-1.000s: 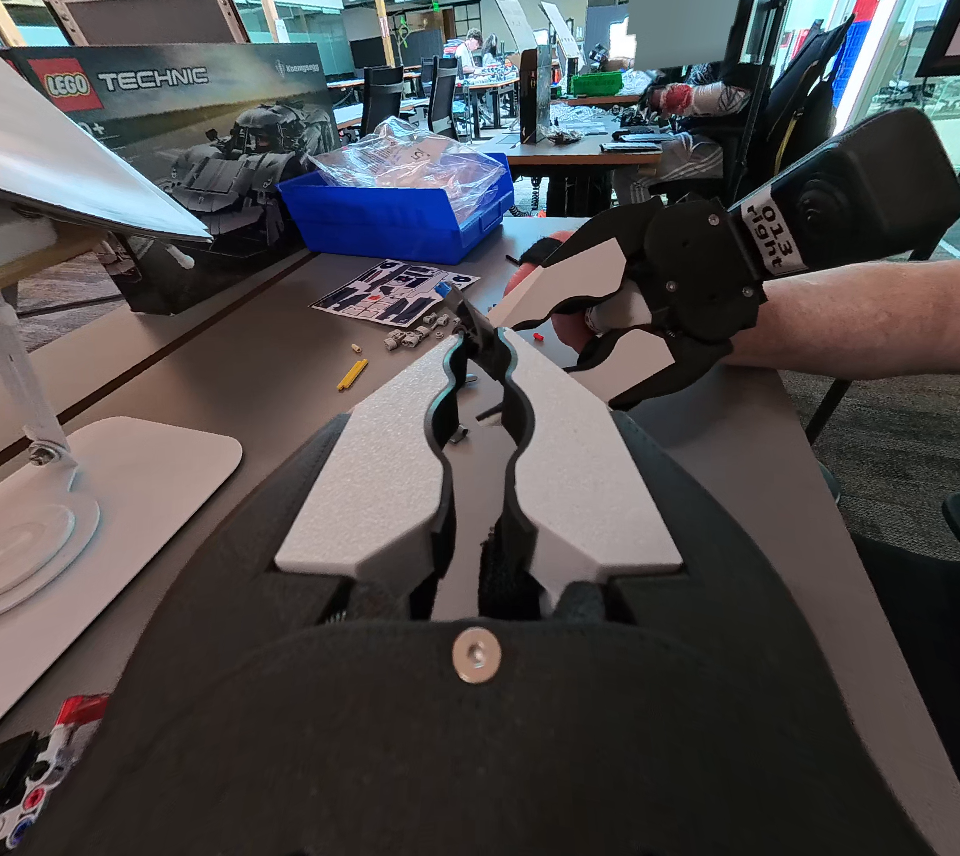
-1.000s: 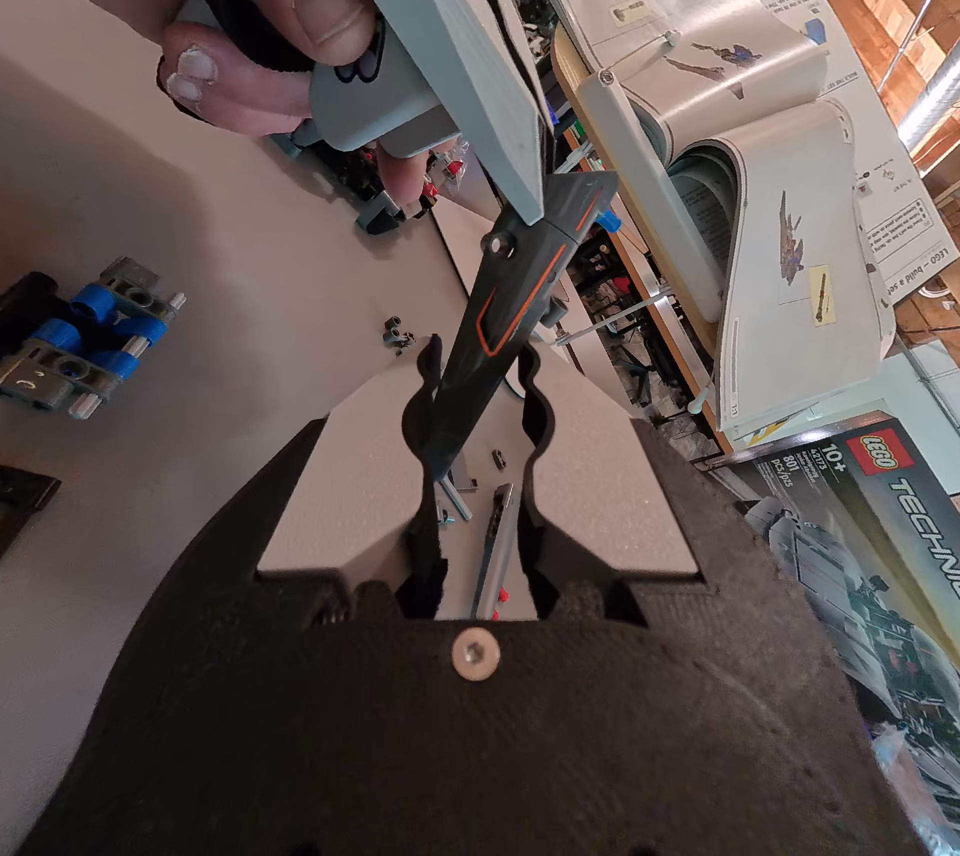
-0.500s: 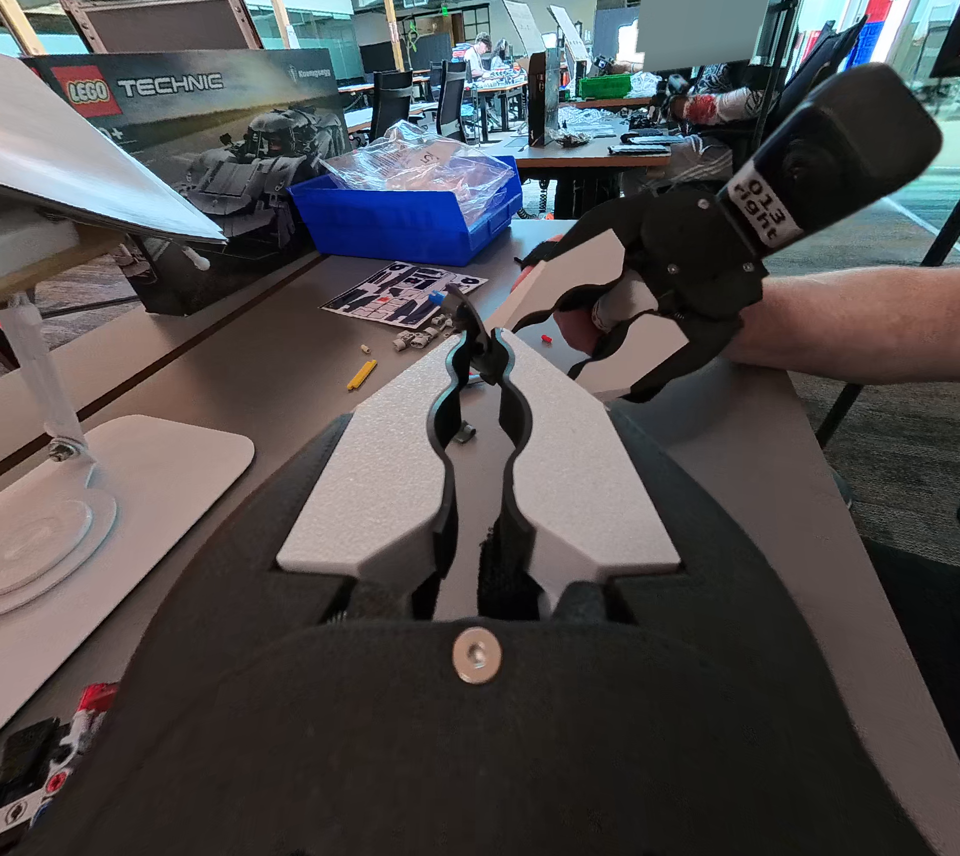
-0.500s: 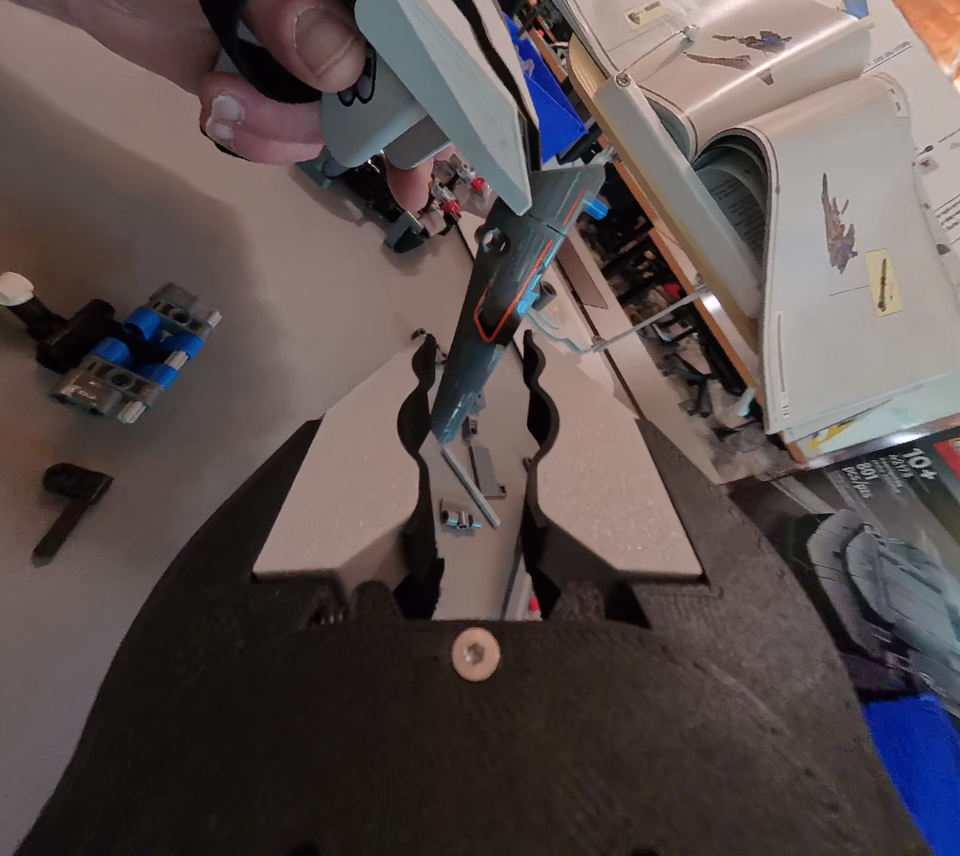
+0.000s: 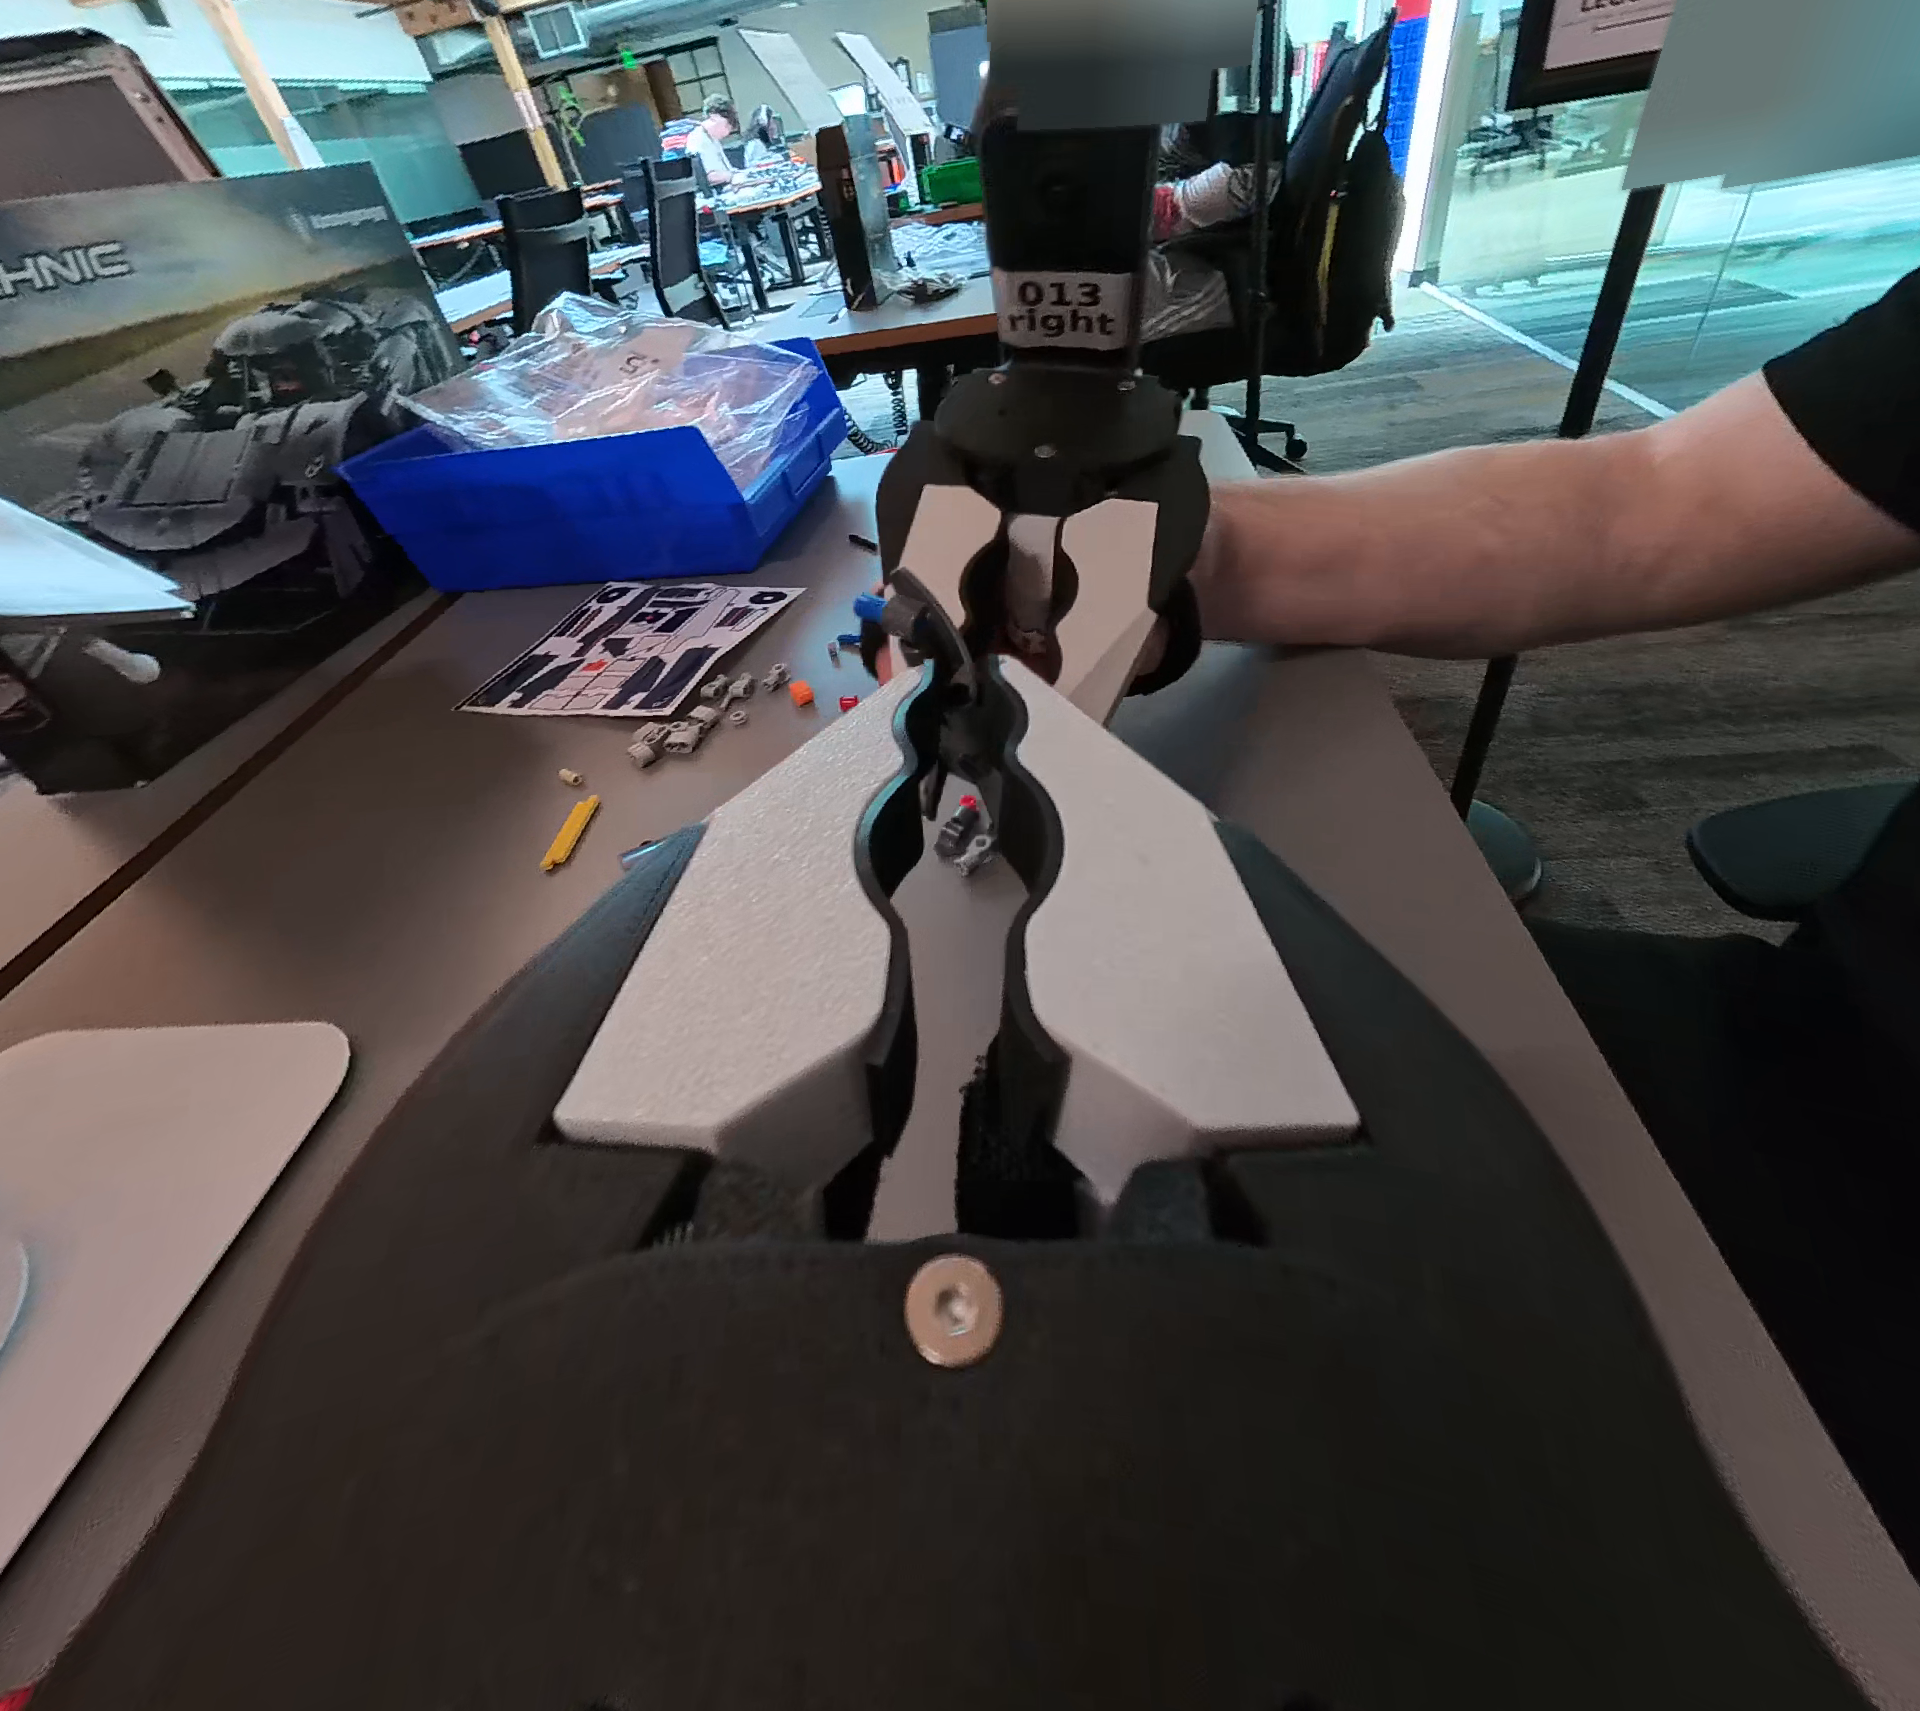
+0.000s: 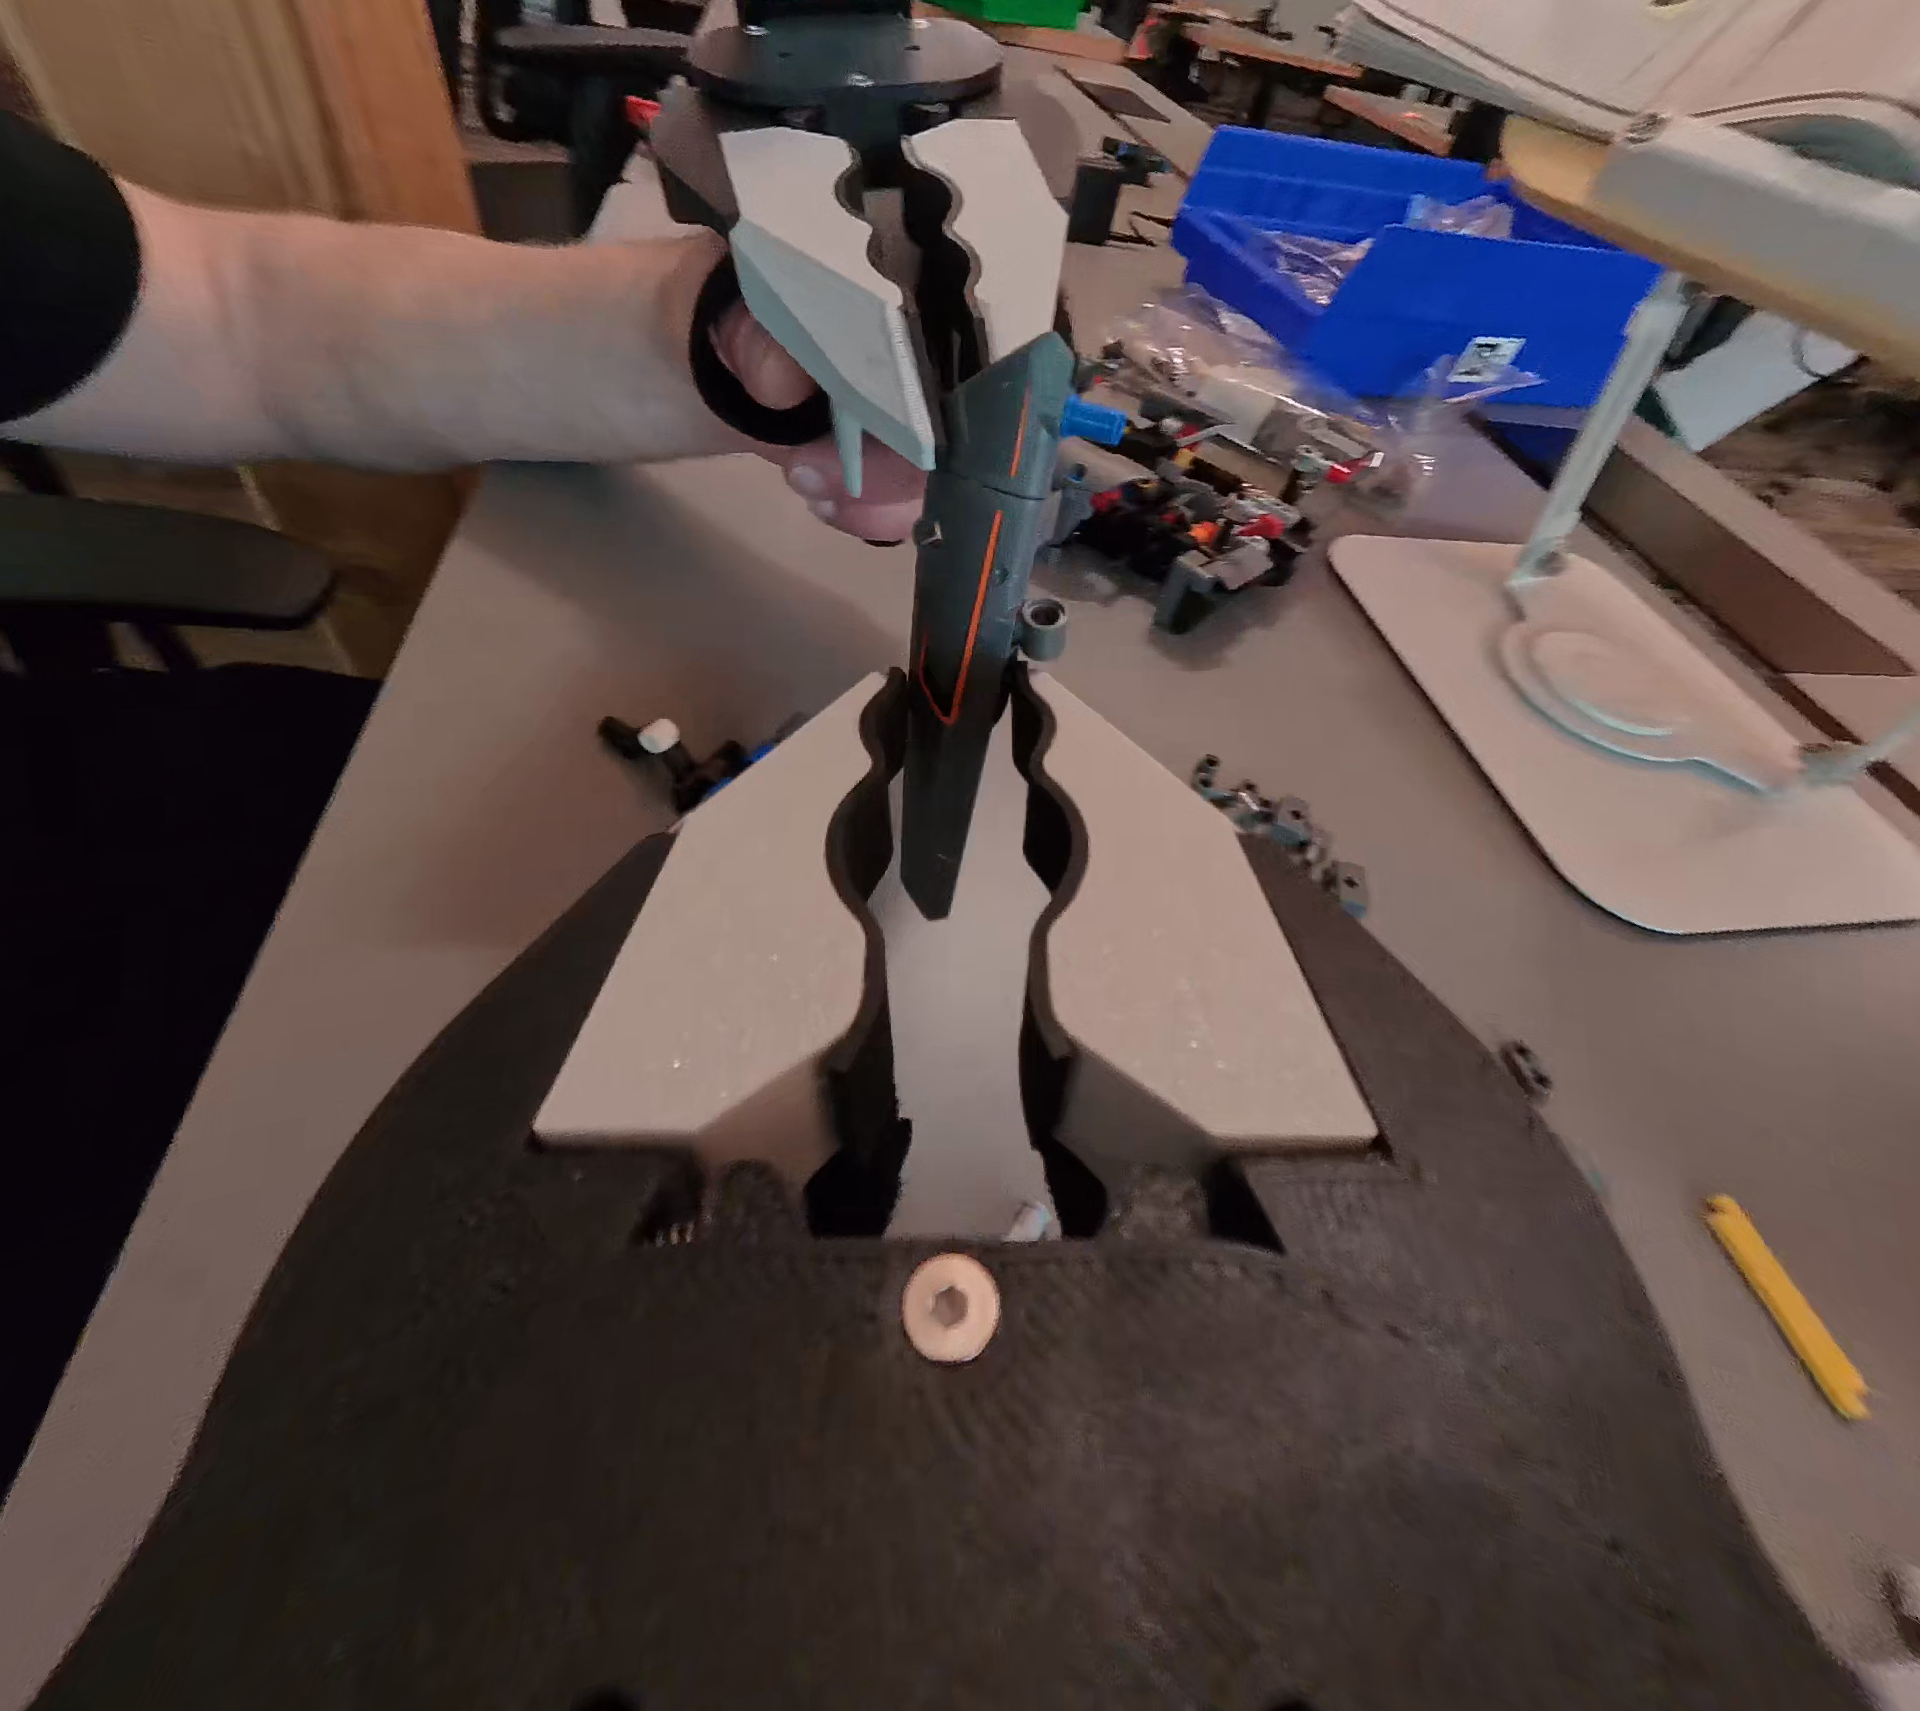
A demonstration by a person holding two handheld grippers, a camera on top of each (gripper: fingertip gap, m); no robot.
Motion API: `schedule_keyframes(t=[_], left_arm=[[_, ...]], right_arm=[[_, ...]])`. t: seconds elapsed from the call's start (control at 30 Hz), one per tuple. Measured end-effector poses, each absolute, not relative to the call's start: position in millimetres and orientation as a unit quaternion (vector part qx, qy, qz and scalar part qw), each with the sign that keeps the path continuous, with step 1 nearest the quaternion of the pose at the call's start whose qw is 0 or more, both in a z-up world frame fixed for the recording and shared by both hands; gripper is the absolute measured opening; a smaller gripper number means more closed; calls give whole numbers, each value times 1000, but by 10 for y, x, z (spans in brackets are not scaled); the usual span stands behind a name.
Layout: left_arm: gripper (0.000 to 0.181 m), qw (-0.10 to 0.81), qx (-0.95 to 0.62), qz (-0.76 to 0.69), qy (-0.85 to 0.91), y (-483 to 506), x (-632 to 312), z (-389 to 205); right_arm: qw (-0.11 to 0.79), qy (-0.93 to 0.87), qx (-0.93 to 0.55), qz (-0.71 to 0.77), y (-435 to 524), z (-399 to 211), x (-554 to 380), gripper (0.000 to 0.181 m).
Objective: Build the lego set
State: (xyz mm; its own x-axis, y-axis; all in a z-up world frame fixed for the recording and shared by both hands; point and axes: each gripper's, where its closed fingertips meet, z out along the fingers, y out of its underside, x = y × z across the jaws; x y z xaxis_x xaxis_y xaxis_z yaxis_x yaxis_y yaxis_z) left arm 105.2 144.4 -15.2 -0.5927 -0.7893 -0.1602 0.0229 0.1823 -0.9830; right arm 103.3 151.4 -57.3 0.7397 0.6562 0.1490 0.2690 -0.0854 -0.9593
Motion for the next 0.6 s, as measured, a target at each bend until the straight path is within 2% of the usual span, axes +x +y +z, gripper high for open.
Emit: schedule_keyframes(t=[0.6], left_arm=[[6, 365, -286, -586, 664, 1515, 1040, -70]], right_arm=[[616, -310, -699, 189, 1469, -432, 1047, 15]])
